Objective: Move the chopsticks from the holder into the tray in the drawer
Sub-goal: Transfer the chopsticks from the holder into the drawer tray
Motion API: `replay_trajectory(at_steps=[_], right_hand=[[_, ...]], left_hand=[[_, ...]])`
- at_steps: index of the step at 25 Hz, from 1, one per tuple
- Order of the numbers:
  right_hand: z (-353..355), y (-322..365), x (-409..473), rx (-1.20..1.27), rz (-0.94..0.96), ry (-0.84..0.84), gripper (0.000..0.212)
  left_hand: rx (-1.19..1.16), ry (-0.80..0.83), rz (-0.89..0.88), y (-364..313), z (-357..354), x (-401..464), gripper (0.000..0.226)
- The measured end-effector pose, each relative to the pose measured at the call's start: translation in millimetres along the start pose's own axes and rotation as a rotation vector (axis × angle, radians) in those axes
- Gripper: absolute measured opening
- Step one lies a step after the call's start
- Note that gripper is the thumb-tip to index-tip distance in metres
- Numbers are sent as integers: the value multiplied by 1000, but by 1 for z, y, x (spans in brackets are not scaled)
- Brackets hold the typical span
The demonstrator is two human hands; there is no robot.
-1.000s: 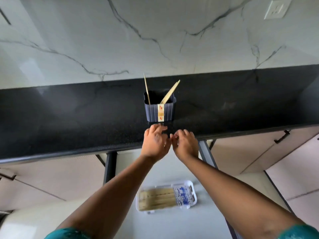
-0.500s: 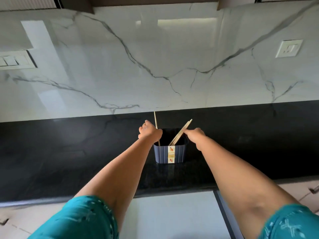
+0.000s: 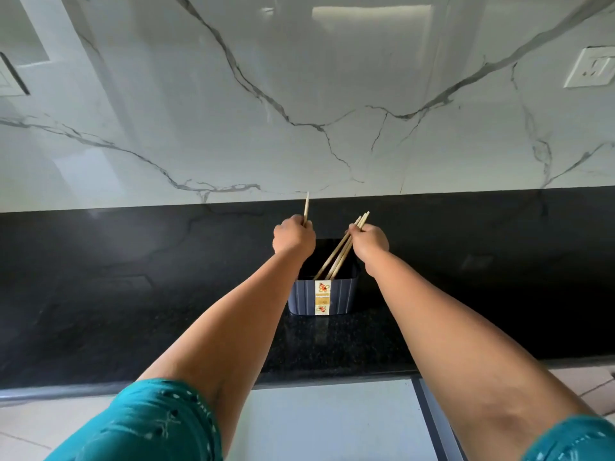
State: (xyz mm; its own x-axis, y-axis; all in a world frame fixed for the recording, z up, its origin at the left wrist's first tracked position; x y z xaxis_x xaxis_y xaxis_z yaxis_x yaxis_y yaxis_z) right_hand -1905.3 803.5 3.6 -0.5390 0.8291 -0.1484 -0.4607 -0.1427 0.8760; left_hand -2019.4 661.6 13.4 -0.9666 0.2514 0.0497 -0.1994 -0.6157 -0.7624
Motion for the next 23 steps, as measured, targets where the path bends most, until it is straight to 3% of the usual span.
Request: replay_trajectory(at_steps=[3,5,9,12,17,20,23], right_hand=[[2,23,-14,-63,241,-72,32],[2,38,-27,-44,326,-106,28],[3,56,-53,36,340,-152,27],[6,63,-69,231,309,-127,27],[32,86,-108,444,350,-109,23],[51,109,-141,491,437,-79,28],[65,111,-185,468,514,-25,33]], left_hand=[[-20,-15,-292,-19,-2,-25,21],[-21,26,-382,-23,-7,-44,22],[-219,110,-299,-31,-8,-66,14],[-223,133,-316,-46,-1,-82,6],[-204,202,-482,-78,36,-105,30],[-251,157,-532,-96,64,-127,22],[-484,66,-517,-106,98,-160,18]])
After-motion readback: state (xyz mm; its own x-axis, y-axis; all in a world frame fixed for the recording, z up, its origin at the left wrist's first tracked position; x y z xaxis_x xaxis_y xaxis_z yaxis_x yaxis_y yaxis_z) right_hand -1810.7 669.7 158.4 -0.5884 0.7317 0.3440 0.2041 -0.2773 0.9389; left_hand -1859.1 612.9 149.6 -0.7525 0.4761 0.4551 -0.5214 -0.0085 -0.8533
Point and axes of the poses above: each hand's wrist, its own x-axis towards the middle knuckle, its own z-axis out of the back of the hand, y = z × x, the point moved 6 cm from there along x, towards the middle knuckle, and after that the axes turned 5 degrees about -y, right-handed, at the moved point
